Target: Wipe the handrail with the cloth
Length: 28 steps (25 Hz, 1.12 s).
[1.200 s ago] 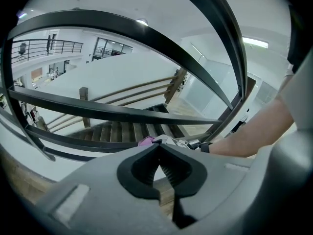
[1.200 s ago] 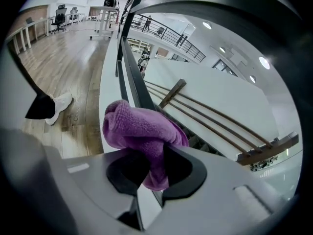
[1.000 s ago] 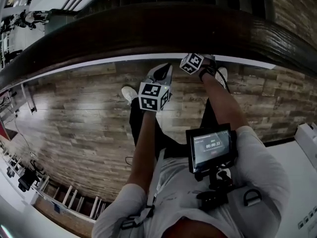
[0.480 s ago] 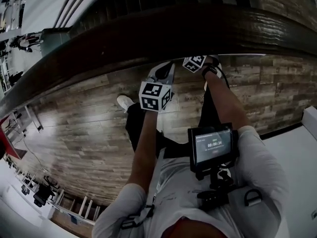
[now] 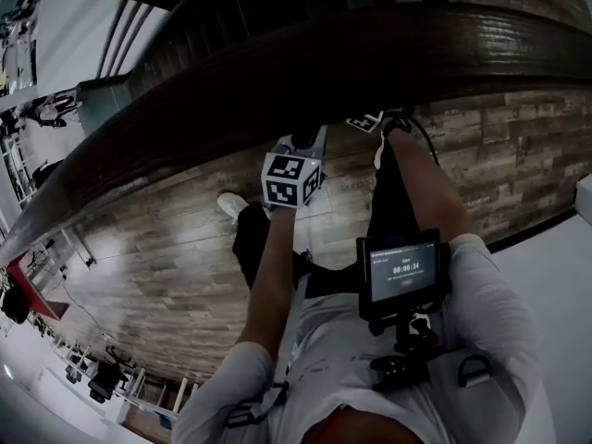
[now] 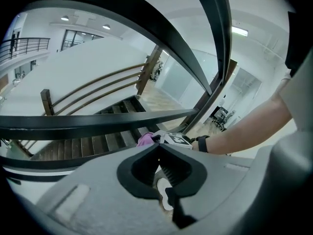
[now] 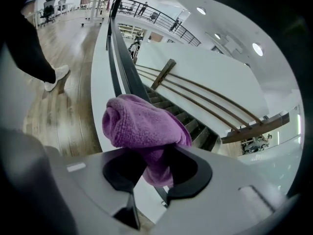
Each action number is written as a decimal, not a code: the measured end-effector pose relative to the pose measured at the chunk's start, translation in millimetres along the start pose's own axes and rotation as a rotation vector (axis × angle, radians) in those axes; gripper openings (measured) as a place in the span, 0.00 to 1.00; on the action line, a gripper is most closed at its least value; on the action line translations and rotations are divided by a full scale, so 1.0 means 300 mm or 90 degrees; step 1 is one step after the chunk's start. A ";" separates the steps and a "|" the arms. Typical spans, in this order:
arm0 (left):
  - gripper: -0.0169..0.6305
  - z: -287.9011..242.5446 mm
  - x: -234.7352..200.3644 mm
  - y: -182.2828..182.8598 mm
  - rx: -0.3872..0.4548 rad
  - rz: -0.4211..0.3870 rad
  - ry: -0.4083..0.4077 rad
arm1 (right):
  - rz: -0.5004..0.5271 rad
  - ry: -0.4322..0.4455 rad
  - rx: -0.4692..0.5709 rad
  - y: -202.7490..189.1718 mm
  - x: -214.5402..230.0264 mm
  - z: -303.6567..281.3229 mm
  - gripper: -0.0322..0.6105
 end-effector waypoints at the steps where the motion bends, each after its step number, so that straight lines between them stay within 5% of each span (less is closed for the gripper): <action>1: 0.03 -0.019 0.017 0.006 -0.004 -0.006 -0.006 | 0.006 -0.002 -0.007 -0.029 0.013 -0.003 0.24; 10: 0.03 -0.154 0.200 0.090 -0.041 -0.083 -0.065 | 0.060 -0.022 -0.056 -0.256 0.111 -0.027 0.27; 16: 0.03 -0.218 0.286 0.113 -0.059 -0.147 -0.089 | 0.036 -0.048 -0.092 -0.425 0.195 -0.026 0.31; 28: 0.03 -0.422 0.541 0.147 -0.064 -0.163 -0.132 | -0.028 -0.067 -0.136 -0.800 0.382 0.012 0.37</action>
Point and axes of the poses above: the fingertips, and each gripper's own axes: z backward along the fingers, x to its right, y out of its top, the point moved 9 cm from there along z, backward along the fingers, and after that the axes turned 7 degrees about y, right-handed, at the moved point
